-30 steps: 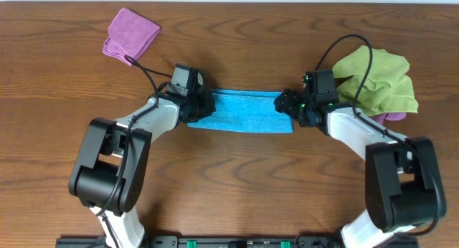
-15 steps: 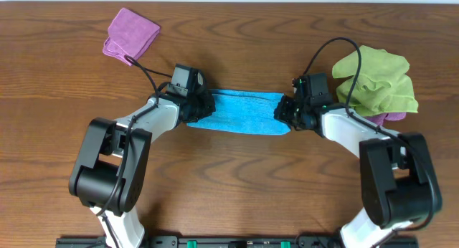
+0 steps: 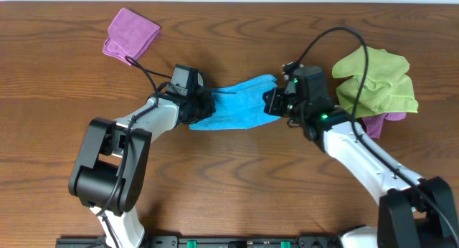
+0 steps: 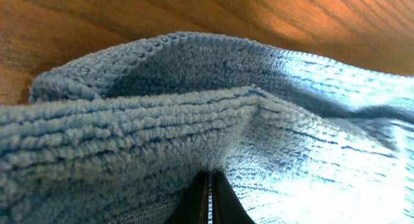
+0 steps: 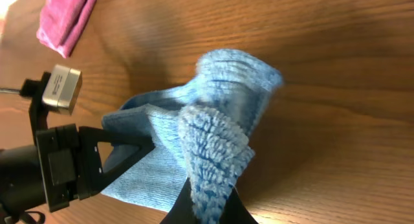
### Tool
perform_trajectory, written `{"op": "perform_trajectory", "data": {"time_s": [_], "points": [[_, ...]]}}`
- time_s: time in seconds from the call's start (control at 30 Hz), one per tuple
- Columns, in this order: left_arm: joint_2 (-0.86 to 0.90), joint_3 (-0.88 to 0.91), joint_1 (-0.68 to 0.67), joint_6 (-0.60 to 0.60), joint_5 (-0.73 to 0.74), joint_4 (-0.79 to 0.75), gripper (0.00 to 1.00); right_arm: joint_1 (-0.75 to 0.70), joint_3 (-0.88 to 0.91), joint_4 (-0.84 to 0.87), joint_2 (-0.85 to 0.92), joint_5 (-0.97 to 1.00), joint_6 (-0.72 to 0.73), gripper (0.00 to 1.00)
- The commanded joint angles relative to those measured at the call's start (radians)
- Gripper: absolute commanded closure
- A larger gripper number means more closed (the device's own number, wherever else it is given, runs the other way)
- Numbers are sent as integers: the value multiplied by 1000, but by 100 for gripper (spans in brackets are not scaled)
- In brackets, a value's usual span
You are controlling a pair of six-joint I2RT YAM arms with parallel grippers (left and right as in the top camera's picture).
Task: Fold the cloth
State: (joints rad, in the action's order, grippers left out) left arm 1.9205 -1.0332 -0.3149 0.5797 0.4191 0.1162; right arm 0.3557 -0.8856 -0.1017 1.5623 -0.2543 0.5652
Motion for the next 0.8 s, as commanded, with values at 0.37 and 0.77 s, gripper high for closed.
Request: {"op": "perform_trajectory", "data": {"time_s": [0.37,0.77], "points": [[-31,-13,10,-7,0,24,94,227,-277,-3,237,130,-24,99],[-206,-13,140,-61,-3,128,94,328,-301,-3,294,145,-45,99]]}}
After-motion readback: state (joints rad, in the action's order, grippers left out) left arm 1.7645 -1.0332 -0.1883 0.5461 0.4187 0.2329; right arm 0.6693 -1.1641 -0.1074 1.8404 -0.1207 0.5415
